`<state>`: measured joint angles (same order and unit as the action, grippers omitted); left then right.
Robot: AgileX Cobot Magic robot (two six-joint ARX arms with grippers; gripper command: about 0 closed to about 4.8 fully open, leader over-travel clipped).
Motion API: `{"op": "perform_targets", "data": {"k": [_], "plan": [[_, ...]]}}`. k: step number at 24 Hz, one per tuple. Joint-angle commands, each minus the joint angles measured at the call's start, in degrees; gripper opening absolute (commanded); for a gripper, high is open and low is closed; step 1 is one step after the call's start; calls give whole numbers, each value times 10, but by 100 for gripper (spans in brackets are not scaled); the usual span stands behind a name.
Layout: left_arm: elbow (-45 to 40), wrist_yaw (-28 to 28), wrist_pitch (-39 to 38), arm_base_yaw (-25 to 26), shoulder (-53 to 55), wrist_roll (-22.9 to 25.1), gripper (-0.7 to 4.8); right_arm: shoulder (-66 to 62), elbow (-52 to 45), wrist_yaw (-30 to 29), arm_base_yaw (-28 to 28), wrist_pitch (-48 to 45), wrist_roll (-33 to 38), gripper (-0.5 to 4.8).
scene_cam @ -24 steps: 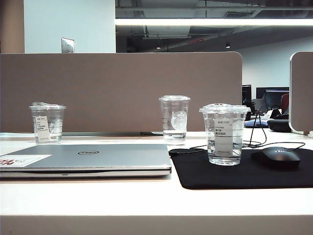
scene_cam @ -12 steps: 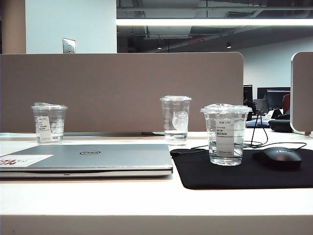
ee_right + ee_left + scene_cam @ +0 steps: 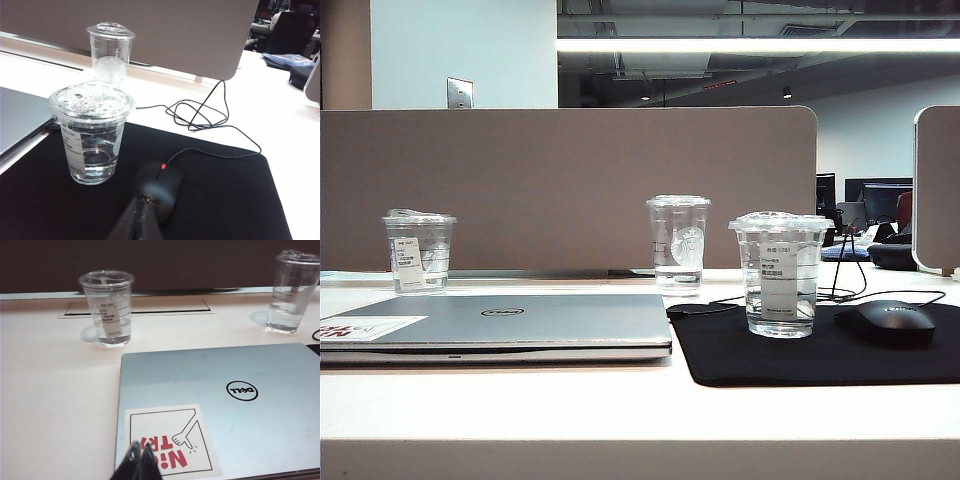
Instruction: Pick up the coffee cup on the middle and place it on the right side of the laptop.
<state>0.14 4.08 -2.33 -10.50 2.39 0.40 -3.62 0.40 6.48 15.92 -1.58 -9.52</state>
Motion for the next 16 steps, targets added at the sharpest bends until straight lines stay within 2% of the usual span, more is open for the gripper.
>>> {"op": "perform_targets", "data": {"k": [1, 16], "plan": [[2, -3, 7, 1, 0, 2, -5, 0, -3, 0, 0, -12, -1, -5], [2, -3, 7, 1, -3, 2, -5, 37, -3, 0, 1, 1, -1, -5]]}}
